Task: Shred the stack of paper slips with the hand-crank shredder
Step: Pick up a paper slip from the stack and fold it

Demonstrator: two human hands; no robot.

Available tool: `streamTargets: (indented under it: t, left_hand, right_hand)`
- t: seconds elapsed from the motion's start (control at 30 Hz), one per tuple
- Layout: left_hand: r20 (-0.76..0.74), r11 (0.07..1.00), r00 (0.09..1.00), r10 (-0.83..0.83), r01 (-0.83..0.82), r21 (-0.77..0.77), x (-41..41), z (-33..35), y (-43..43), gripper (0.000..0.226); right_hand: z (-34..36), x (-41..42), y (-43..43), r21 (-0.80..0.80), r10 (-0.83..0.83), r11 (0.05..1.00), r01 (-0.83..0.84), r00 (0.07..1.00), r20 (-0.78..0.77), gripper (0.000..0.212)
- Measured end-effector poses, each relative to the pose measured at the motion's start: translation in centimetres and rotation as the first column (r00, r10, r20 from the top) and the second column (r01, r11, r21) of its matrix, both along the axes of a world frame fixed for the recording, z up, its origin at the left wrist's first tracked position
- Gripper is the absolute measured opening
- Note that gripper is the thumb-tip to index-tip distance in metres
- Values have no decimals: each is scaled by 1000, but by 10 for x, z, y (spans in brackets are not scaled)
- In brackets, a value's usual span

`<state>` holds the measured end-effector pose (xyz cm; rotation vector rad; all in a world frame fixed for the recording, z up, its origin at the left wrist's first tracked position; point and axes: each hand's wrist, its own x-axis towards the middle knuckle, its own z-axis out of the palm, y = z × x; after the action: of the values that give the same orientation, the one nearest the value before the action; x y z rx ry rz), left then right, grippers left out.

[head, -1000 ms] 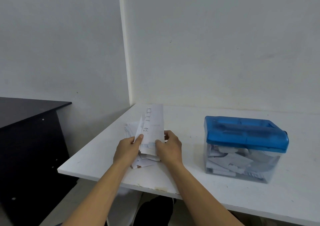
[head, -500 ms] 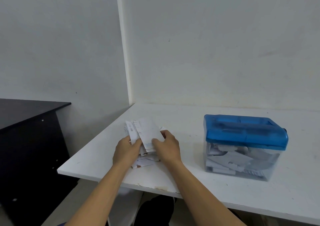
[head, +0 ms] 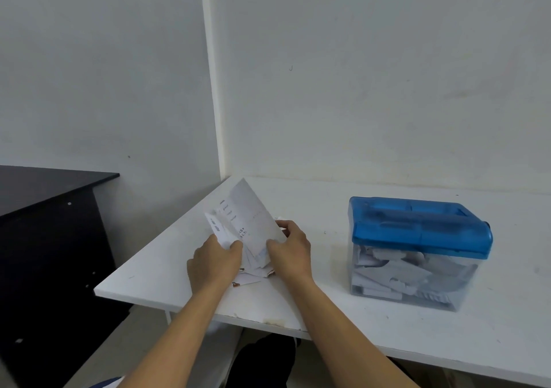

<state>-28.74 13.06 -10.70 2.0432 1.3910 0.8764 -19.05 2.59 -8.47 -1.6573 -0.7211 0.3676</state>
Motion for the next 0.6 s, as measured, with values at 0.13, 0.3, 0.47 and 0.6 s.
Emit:
streamTargets:
  t: [0.13, 0.3, 0.47, 0.6]
  left_hand:
    - [-172, 999, 984, 39, -34, 35, 1, 2, -2, 32]
    - [-120, 999, 992, 43, -41, 20, 4, 2, -3, 42]
    - [174, 998, 984, 42, -47, 27, 1, 4, -2, 51]
    - [272, 984, 961, -56, 7, 176, -1, 8, -10, 28]
  right_hand:
    - [-1, 3, 2, 21, -47, 999, 47, 999, -27, 40]
    - [-2, 2, 4, -2, -38, 999, 38, 999, -25, 42]
    - [-4, 2, 5, 45, -65, 997, 67, 997, -34, 42]
    - [0, 1, 7, 101, -44, 994, 51, 996, -72, 36]
